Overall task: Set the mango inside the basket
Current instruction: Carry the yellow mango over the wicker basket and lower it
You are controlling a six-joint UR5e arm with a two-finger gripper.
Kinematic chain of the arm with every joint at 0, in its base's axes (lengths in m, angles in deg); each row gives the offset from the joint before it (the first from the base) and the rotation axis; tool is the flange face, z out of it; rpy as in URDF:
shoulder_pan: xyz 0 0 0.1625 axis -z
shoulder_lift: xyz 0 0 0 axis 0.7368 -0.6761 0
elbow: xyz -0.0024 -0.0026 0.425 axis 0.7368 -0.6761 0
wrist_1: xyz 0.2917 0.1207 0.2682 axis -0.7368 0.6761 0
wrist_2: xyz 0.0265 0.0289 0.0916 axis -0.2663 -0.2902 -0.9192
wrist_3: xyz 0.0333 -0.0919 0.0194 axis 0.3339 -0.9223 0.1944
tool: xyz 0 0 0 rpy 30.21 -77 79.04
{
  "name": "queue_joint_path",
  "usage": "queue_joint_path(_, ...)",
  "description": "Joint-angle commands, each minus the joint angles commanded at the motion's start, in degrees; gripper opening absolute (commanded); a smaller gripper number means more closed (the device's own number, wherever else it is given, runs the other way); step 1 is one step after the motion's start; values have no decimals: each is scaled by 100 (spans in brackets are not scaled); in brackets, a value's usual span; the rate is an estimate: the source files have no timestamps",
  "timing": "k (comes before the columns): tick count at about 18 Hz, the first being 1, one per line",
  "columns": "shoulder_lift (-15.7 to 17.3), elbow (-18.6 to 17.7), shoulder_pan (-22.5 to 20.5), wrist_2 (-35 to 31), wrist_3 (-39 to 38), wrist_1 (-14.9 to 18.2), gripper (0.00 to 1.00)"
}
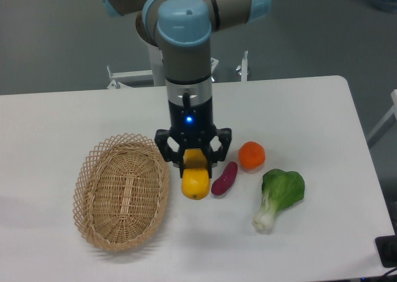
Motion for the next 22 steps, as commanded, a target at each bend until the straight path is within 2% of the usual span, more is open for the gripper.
queue_joint_path(3,-53,-290,509,-378,-80,-44,42)
queue_joint_path(6,-132,-475,800,-545,-307,-70,43)
queue_joint_path(12,-719,-546,1459,-792,-300,-106,43)
queue_joint_path(17,-1098,-537,1645,-941,-291,-115,43)
queue_joint_path(22,-1248,-546,1820,-959,-291,-106,43)
